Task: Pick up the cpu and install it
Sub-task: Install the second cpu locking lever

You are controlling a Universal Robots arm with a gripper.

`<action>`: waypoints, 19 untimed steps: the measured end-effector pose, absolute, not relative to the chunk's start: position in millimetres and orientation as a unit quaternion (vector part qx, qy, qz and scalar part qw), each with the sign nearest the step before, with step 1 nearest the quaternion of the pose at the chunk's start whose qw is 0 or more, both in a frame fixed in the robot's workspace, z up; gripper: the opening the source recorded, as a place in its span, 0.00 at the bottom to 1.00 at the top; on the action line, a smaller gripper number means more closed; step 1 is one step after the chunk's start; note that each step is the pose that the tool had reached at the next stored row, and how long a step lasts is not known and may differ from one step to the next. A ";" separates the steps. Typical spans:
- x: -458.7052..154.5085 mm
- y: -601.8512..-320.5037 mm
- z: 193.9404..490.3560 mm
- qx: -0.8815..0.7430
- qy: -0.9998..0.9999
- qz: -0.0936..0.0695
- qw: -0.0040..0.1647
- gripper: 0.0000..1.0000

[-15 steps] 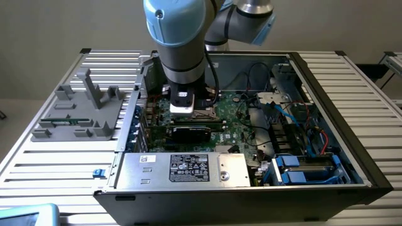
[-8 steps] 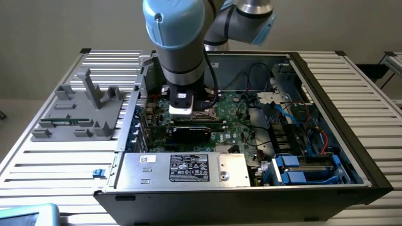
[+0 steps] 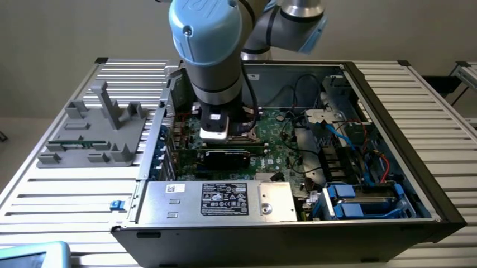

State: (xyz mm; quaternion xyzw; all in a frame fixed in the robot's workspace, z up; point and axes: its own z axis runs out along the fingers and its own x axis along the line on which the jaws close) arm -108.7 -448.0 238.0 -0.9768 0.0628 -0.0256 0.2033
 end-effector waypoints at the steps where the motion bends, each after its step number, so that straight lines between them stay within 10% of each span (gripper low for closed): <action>1: -108.8 -448.0 236.7 -0.977 0.064 -0.025 0.203 0.12; 19: -113.8 -446.9 230.9 -0.976 0.073 -0.020 0.203 0.12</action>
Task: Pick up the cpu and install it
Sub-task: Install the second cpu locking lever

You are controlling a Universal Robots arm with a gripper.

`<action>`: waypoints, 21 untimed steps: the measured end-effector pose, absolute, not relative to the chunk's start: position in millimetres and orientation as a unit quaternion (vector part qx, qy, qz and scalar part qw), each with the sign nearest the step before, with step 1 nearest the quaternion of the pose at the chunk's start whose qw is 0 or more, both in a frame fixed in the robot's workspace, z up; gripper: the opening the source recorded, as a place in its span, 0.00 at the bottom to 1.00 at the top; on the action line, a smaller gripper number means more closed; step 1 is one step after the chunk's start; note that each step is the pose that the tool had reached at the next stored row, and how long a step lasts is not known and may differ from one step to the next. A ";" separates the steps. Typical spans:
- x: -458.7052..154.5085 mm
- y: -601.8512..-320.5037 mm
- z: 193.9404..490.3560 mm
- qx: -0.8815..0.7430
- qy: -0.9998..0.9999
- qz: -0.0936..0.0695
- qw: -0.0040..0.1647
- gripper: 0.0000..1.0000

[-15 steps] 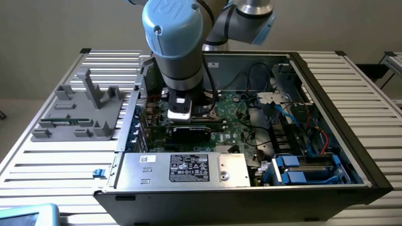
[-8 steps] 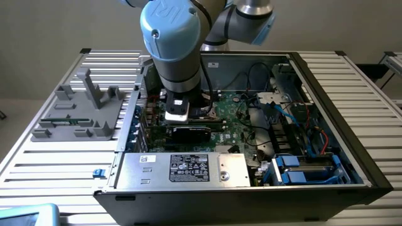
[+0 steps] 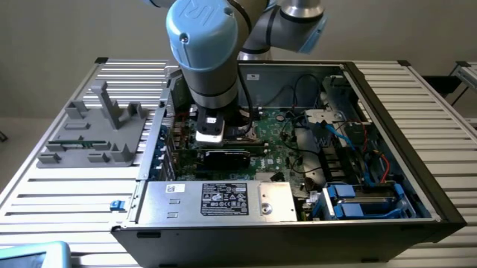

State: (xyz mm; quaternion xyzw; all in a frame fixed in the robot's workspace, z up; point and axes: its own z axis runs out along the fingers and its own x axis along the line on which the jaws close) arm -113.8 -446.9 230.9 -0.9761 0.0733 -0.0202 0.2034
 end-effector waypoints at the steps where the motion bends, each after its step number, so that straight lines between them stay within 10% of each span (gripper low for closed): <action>1: -113.7 -446.6 231.4 -0.976 0.073 -0.020 0.203 0.12; 21: -112.3 -444.4 221.2 -0.976 0.076 -0.007 0.202 0.12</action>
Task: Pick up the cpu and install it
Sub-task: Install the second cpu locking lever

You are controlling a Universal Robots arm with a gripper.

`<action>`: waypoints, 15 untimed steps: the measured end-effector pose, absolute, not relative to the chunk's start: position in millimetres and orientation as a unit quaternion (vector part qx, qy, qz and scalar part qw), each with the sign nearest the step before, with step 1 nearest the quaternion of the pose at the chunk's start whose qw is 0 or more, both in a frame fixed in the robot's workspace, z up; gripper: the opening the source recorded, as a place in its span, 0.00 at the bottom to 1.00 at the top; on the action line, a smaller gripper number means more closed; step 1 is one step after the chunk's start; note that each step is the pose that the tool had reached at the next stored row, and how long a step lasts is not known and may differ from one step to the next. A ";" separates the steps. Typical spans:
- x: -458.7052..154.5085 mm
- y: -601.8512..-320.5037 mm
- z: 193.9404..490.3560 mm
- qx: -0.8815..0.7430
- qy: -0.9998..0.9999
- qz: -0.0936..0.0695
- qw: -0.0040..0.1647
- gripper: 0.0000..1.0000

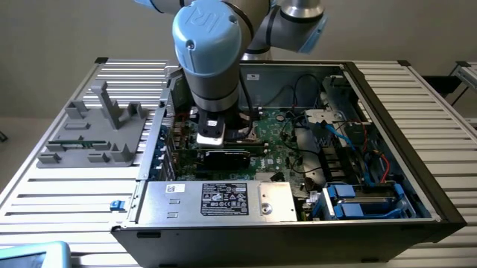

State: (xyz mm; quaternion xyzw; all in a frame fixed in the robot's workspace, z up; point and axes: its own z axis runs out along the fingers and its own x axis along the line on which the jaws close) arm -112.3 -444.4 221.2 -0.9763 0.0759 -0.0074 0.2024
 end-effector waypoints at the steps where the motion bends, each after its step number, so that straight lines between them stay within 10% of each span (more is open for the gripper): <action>1: -112.4 -444.4 220.3 -0.976 0.076 -0.007 0.202 0.12; 15: -115.0 -443.5 207.4 -0.976 0.078 0.002 0.202 0.12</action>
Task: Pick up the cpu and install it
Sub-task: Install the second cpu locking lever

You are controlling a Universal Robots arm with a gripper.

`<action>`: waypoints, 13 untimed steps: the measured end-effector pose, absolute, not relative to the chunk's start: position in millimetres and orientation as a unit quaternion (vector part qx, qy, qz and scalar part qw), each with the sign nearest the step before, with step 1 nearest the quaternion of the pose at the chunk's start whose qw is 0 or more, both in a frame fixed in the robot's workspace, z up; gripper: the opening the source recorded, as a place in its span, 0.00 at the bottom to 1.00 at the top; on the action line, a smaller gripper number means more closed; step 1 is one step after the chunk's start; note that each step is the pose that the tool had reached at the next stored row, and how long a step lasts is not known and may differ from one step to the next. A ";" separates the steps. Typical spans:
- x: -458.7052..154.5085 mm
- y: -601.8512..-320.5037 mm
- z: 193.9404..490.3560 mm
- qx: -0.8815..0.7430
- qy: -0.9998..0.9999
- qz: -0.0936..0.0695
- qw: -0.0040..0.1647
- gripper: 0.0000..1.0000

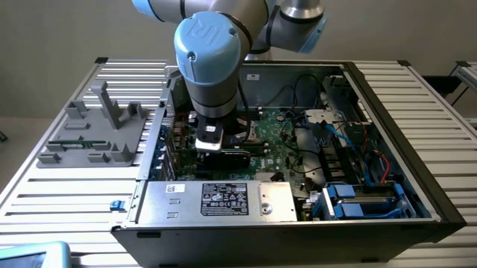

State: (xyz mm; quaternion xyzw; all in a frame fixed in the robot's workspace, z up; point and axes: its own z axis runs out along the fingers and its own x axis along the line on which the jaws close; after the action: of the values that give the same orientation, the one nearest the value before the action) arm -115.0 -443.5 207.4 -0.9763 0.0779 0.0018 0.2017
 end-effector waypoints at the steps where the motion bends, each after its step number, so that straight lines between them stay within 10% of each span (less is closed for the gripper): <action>1: -115.0 -443.4 206.6 -0.976 0.078 0.002 0.202 0.12; 13: -113.3 -442.7 199.7 -0.976 0.078 0.004 0.201 0.12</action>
State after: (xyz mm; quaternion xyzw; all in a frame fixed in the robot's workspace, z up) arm -113.3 -442.7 199.7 -0.9764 0.0784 0.0040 0.2014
